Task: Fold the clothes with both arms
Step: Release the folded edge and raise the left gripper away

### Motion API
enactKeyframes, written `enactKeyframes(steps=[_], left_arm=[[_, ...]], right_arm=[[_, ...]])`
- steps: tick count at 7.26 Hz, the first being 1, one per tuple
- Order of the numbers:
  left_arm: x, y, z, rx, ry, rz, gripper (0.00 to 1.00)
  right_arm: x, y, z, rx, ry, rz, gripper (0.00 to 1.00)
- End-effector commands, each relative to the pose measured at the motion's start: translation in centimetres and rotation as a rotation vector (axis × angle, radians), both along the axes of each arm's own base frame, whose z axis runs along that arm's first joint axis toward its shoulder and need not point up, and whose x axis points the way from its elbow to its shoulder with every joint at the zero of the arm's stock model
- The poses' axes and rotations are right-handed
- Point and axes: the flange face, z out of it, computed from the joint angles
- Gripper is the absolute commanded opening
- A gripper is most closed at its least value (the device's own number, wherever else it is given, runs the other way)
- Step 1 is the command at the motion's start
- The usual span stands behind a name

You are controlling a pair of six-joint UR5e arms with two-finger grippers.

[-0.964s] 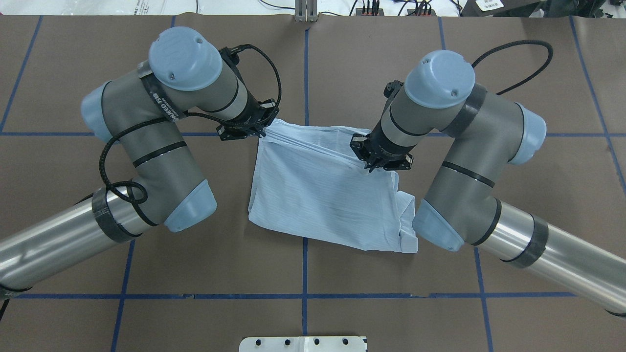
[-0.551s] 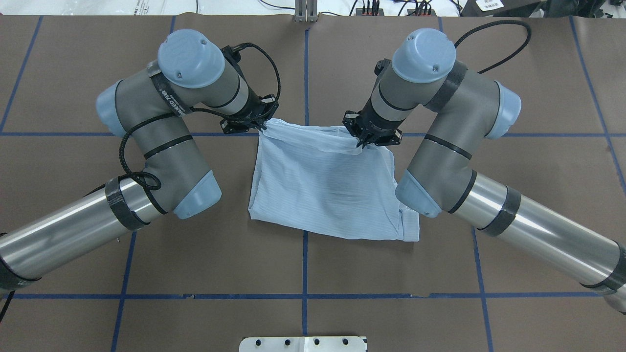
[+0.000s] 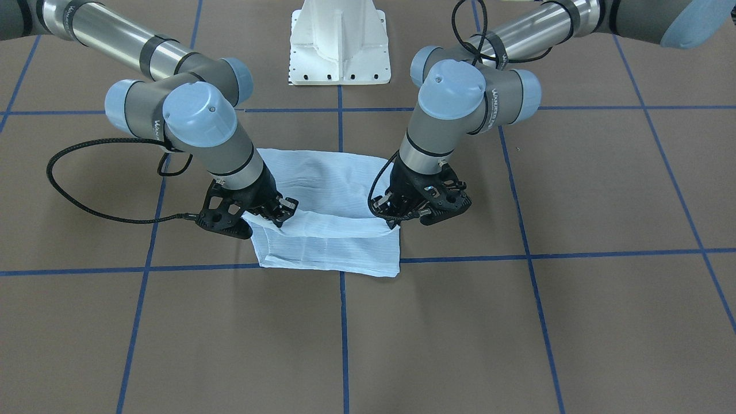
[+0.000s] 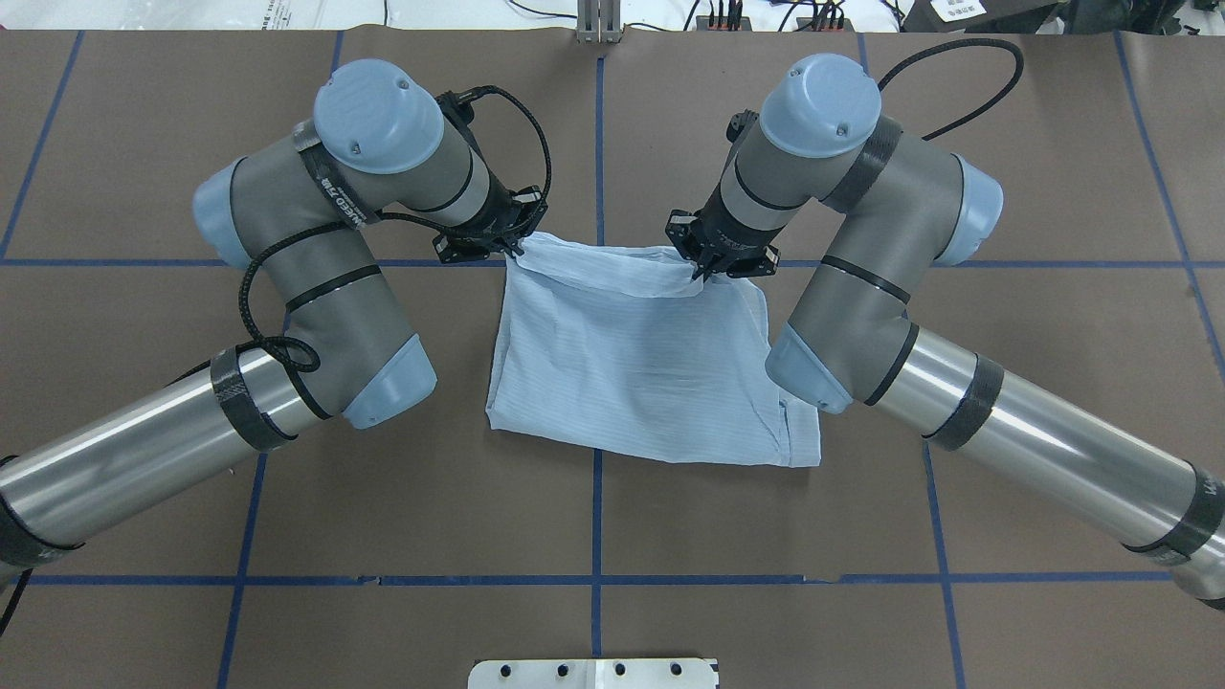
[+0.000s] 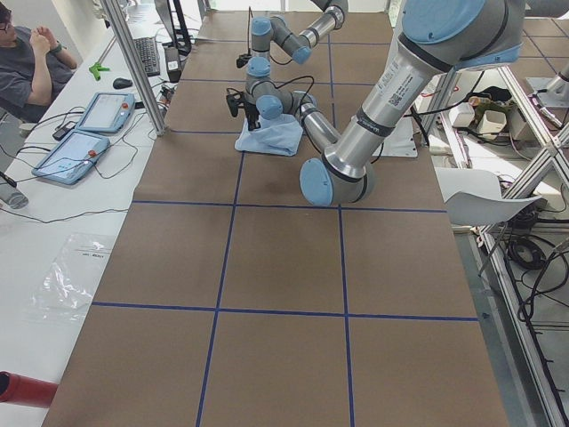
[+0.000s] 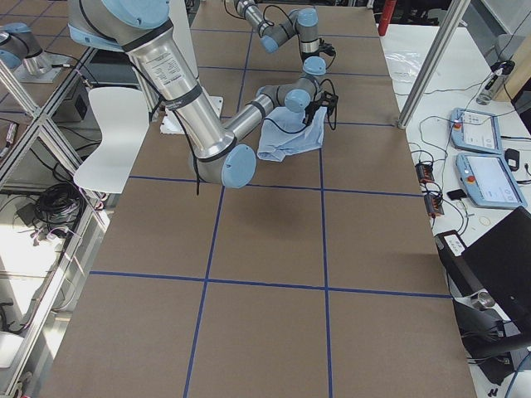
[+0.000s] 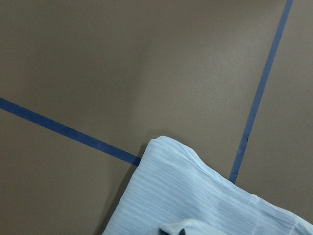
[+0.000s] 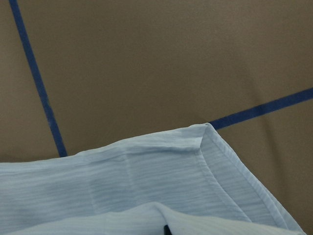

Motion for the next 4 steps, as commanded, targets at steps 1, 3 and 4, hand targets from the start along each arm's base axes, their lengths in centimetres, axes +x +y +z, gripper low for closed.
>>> enactKeyframes(steps=[1,3,4], left_arm=[[-0.1,0.0,-0.7,0.049,-0.011,0.028,0.99],[-0.3,-0.1,-0.4,0.055,-0.016,0.033,1.0],[-0.9,-0.7,-0.4,0.06,-0.021,0.026,1.0]], right_arm=[[-0.1,-0.2,-0.1,0.018,-0.021,0.002,1.0],[1.1,-1.5,-1.5,0.036,-0.036,0.024,1.0],[1.1,-1.5,-1.5,0.045,-0.033,0.018,1.0]])
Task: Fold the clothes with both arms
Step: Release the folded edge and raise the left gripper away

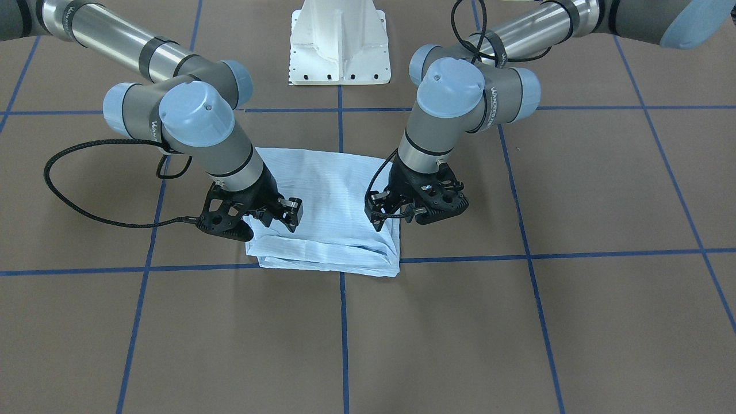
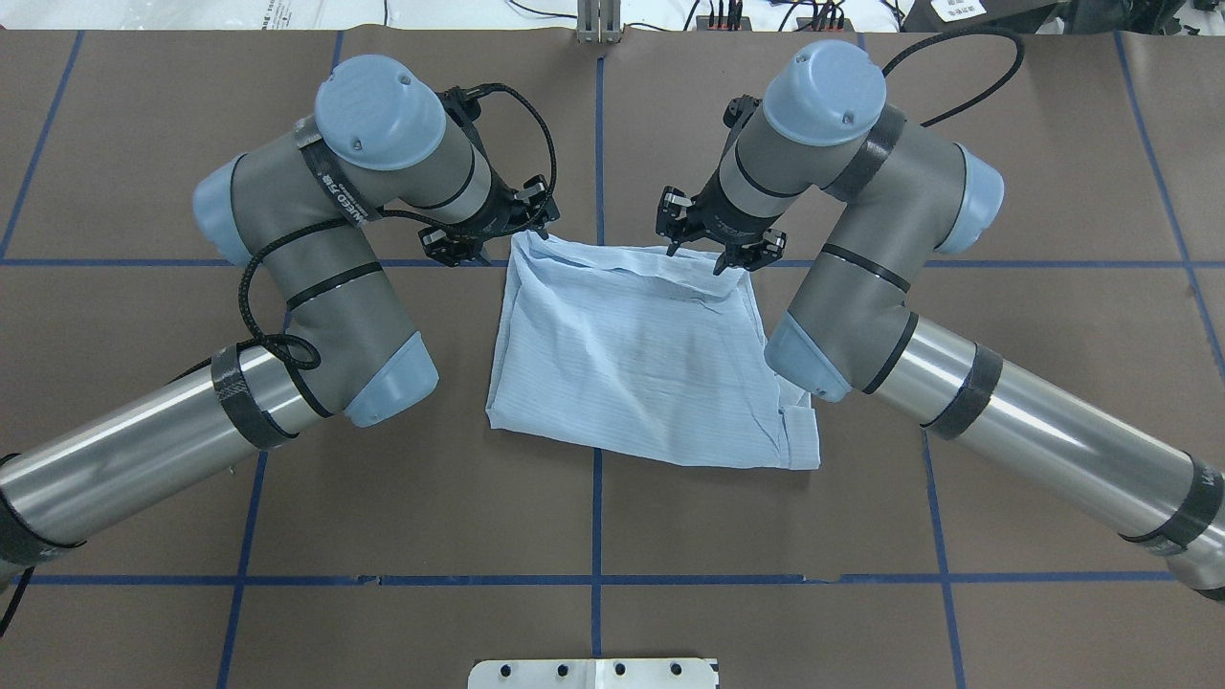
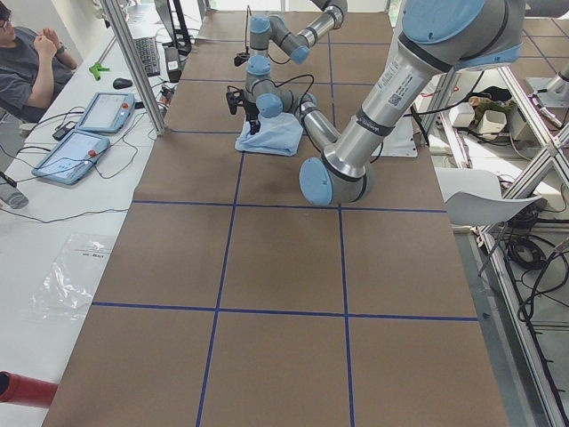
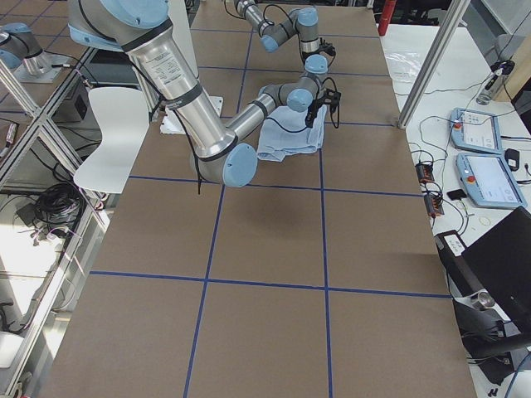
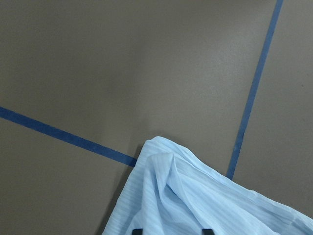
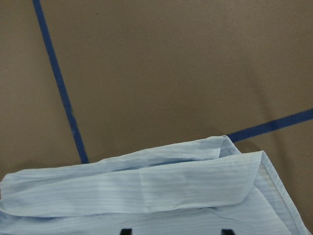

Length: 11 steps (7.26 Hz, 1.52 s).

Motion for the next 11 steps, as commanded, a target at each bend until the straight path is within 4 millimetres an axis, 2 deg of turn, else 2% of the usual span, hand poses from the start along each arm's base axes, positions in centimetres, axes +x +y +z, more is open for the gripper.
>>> enactKeyframes(steps=[1,2,3,4,5,7,8,9,11], left_arm=[[-1.9,-1.2,1.0,0.04,-0.026,0.005,1.0],[-4.1,-0.3,3.2,0.075,-0.056,0.026,1.0],[-7.4,0.6,4.5,0.138,-0.091,0.059,1.0],[-10.1,0.6,5.4,0.191,-0.13,0.083,1.0],[-11.3,0.2,6.4,0.208,-0.148,0.087,1.0],[-12.4,-0.1,7.0,0.207,-0.155,0.077,1.0],[-12.6,0.0,7.0,0.208,-0.154,0.075,1.0],[-13.2,-0.2,6.7,0.211,-0.152,0.067,1.0],[-13.5,-0.3,7.8,0.197,-0.162,0.065,1.0]], right_arm=[[0.3,-0.3,-0.1,0.018,0.002,-0.005,1.0],[-1.6,1.4,-0.1,0.022,0.001,-0.043,1.0],[-4.2,3.6,-1.1,0.06,0.003,-0.083,1.0],[-6.4,5.2,-1.5,0.161,0.038,-0.105,1.0],[-7.7,5.6,-1.3,0.221,0.072,-0.125,1.0],[-12.4,2.7,-3.0,0.292,0.15,-0.167,1.0],[-14.2,1.6,-3.0,0.282,0.177,-0.175,1.0],[-14.8,0.7,-2.5,0.31,0.208,-0.195,1.0],[-14.6,-0.9,-1.3,0.354,0.271,-0.179,1.0]])
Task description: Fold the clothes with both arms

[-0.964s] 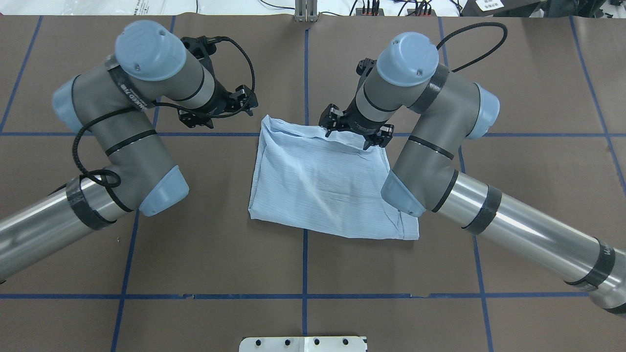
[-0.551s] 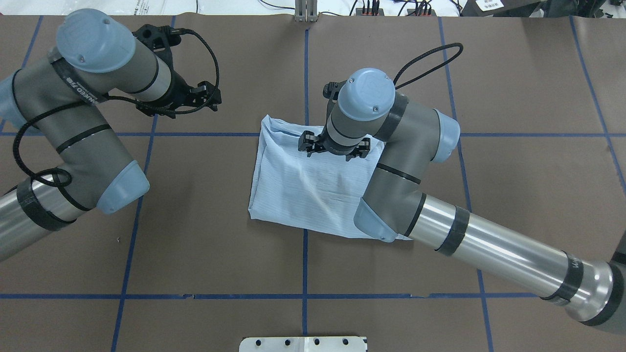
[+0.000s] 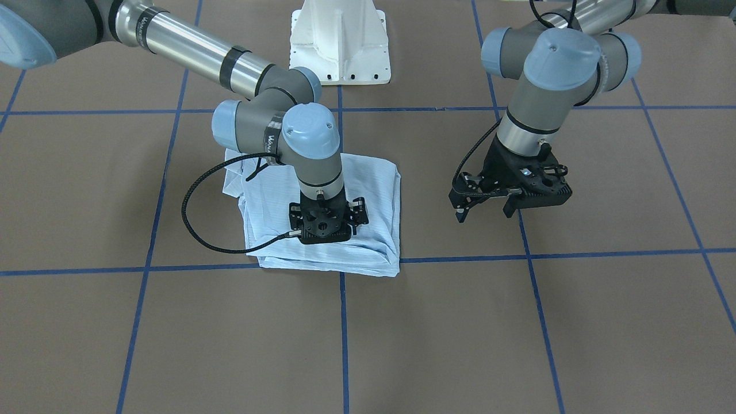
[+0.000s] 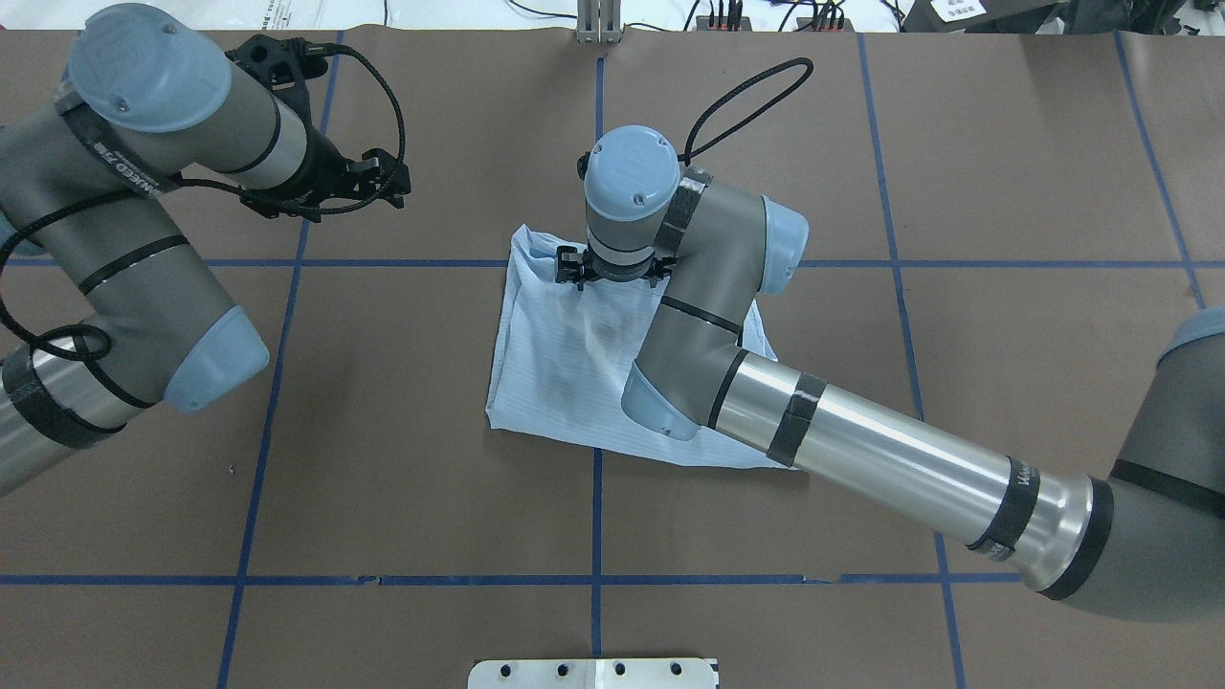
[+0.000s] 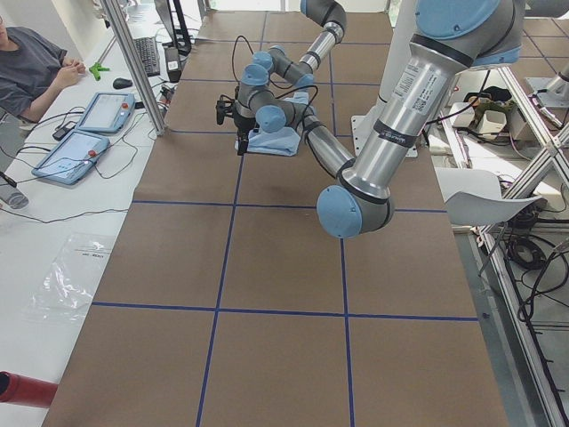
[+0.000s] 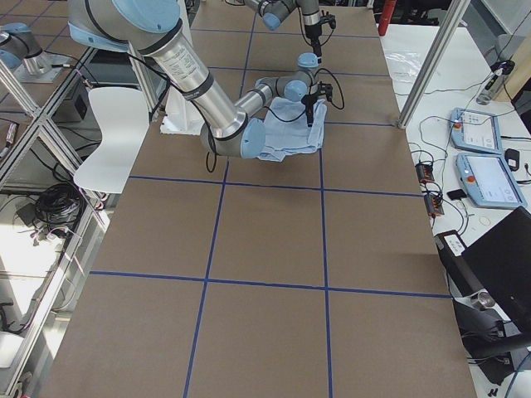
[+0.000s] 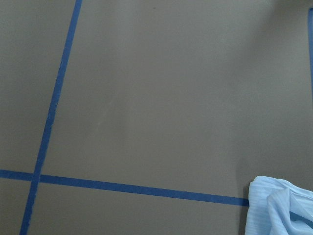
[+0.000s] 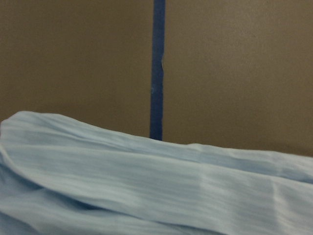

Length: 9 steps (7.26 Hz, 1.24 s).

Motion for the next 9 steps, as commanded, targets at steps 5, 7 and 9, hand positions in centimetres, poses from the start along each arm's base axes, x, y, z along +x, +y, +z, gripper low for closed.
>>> enactKeyframes(steps=[5,7,9], left_arm=[[-0.4,-0.1,0.7,-0.007,-0.006,-0.005,1.0],[-2.3,-0.3,0.5,0.018,-0.006,-0.014,1.0],[-8.5,1.1,4.5,0.088,-0.067,0.037,1.0]], right_arm=[[5.9,-9.7,0.7,0.174,0.055,0.097,1.0],[12.3,-11.9,3.2,0.1,-0.009,0.055,1.0],[24.3,-11.7,9.8,0.142,0.03,-0.04,1.0]])
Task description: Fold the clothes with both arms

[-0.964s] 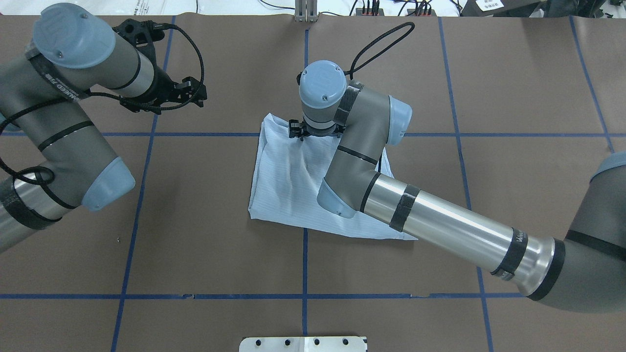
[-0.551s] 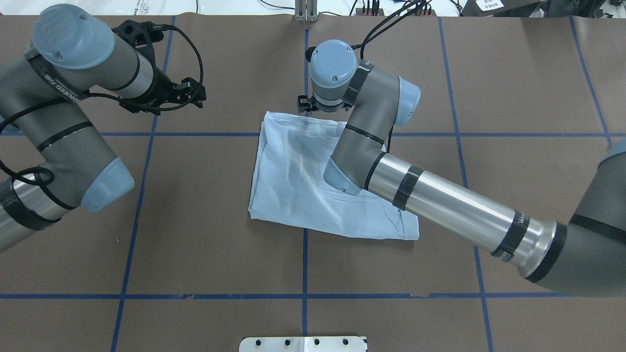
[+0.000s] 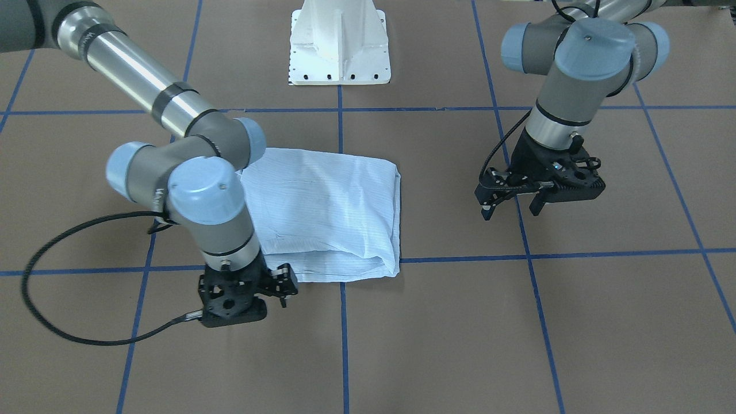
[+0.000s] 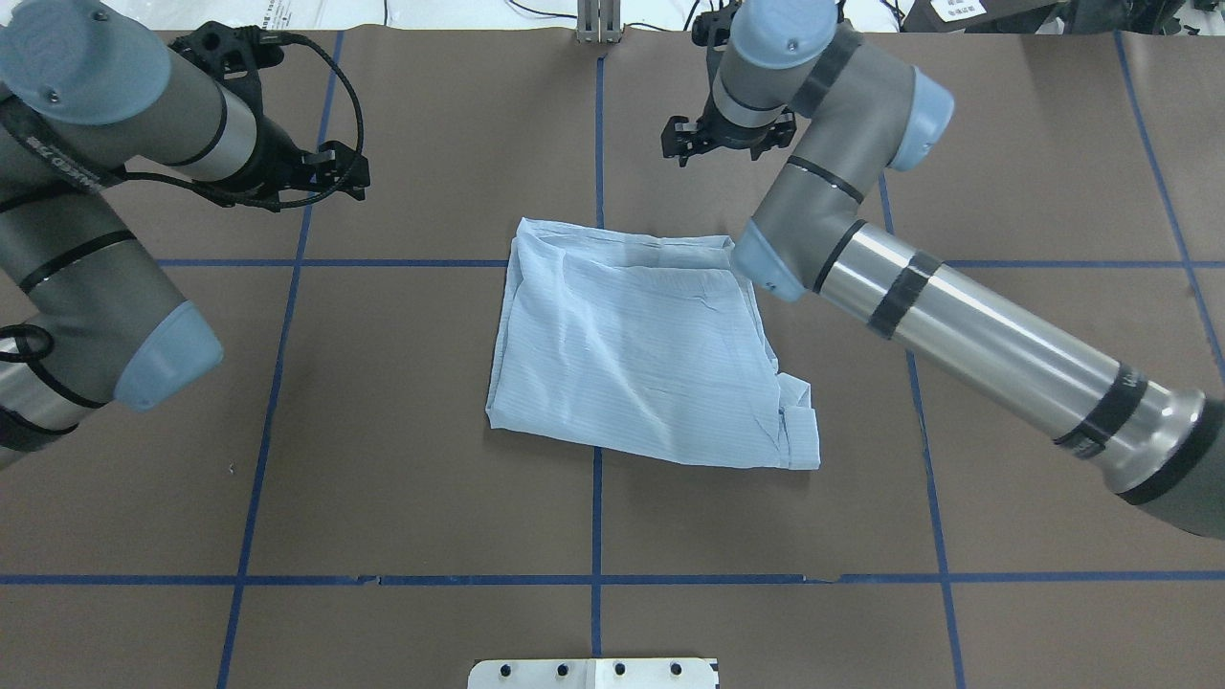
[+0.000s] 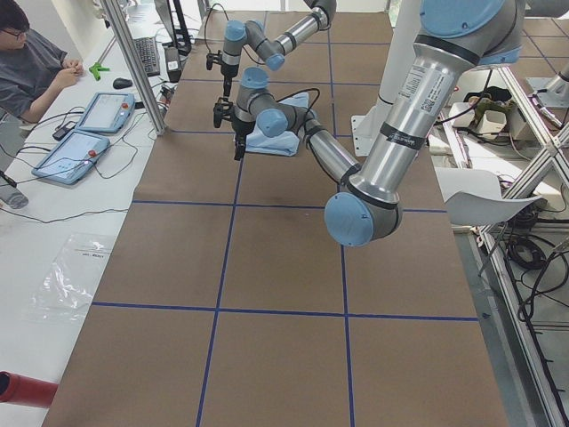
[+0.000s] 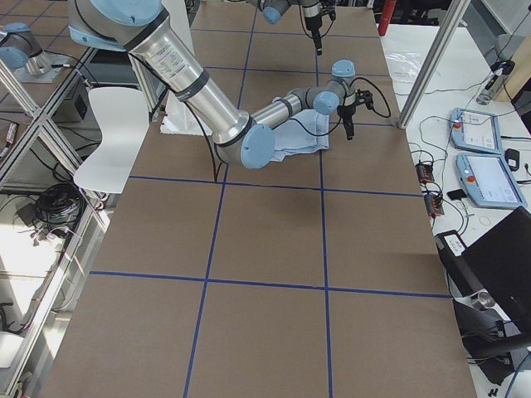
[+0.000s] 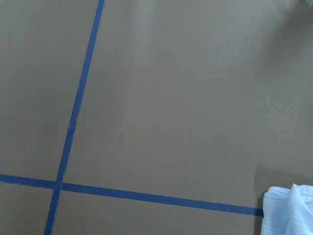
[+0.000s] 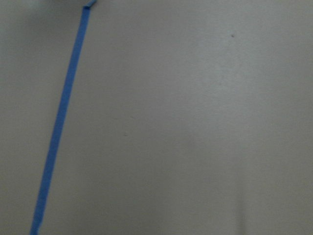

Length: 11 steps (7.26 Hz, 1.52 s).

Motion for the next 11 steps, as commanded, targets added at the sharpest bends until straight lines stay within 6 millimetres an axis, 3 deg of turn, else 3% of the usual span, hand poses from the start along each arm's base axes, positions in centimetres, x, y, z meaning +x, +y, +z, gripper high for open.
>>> enactKeyframes(steps=[1,2,3,4,6,7,8,9,10,11], left_arm=[[-7.8,0.5,4.6,0.065,-0.058,0.076,1.0],[-12.7,0.7,7.9,0.101,-0.101,0.124,1.0],[-18.0,0.6,11.5,0.144,-0.154,0.177,1.0],[-23.5,1.2,15.1,0.187,-0.212,0.221,1.0],[-33.3,4.0,22.3,0.279,-0.351,0.331,1.0],[-35.1,7.2,26.2,0.233,-0.357,0.347,1.0],[-35.3,8.6,28.3,0.206,-0.354,0.349,1.0],[-35.2,7.9,28.9,0.23,-0.354,0.339,1.0],[-35.3,7.9,30.8,0.244,-0.365,0.335,1.0],[-35.3,7.9,33.5,0.208,-0.365,0.349,1.0]], right_arm=[[13.2,0.0,6.3,0.059,0.056,-0.122,1.0],[18.9,0.9,9.6,0.04,0.042,-0.157,1.0],[23.2,2.3,13.1,0.061,0.048,-0.206,1.0],[27.1,4.7,16.8,0.091,0.08,-0.245,1.0],[37.1,9.7,23.9,0.102,0.076,-0.294,1.0],[41.0,13.0,27.9,0.038,0.037,-0.286,1.0],[43.1,16.4,32.0,-0.037,0.01,-0.263,1.0],[43.2,16.0,31.9,-0.036,0.017,-0.254,1.0],[45.3,17.3,33.4,-0.062,0.014,-0.222,1.0],[46.0,18.1,34.4,-0.085,0.02,-0.203,1.0]])
